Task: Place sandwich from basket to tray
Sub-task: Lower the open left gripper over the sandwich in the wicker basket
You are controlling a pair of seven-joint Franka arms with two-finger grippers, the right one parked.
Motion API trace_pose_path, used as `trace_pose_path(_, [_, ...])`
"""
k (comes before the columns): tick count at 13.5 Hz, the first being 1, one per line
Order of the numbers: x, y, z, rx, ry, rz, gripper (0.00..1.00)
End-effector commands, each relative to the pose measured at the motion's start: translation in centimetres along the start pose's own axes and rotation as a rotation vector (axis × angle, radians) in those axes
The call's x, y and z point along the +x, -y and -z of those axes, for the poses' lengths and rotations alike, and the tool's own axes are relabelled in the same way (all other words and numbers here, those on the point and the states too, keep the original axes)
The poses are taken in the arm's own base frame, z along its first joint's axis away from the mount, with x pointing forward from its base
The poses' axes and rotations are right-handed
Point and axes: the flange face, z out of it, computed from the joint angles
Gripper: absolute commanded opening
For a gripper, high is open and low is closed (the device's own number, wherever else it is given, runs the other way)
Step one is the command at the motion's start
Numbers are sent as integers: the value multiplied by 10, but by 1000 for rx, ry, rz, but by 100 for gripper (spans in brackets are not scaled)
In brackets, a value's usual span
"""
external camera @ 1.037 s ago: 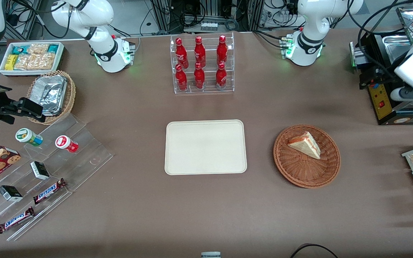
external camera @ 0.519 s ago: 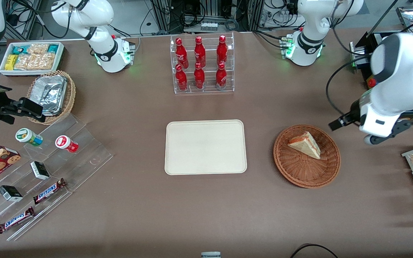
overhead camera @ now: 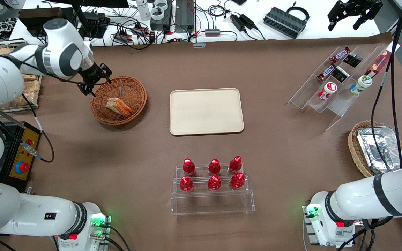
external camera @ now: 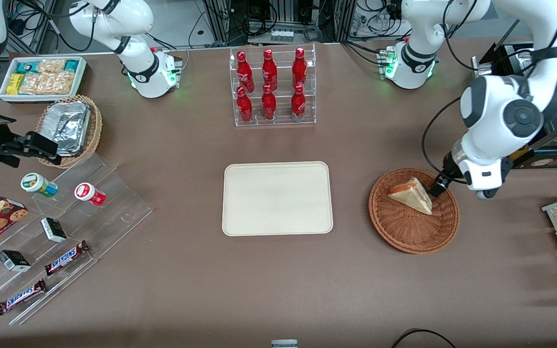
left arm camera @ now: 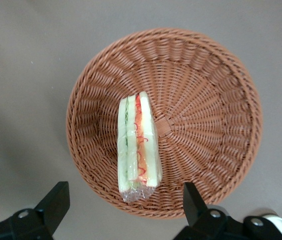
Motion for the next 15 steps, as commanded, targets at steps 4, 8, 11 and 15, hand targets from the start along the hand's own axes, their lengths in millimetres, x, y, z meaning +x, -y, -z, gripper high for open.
trace_pose_path(4, [-21,15,-31,-74,-37,27,100])
trace_pose_path(8, [-20,10,-50,-96,-46,62,100])
trace_pose_path(11, [-26,5,-63,-98,-44,58,100])
trace_pose_path(15, [-26,5,-69,-92,-40,58,100])
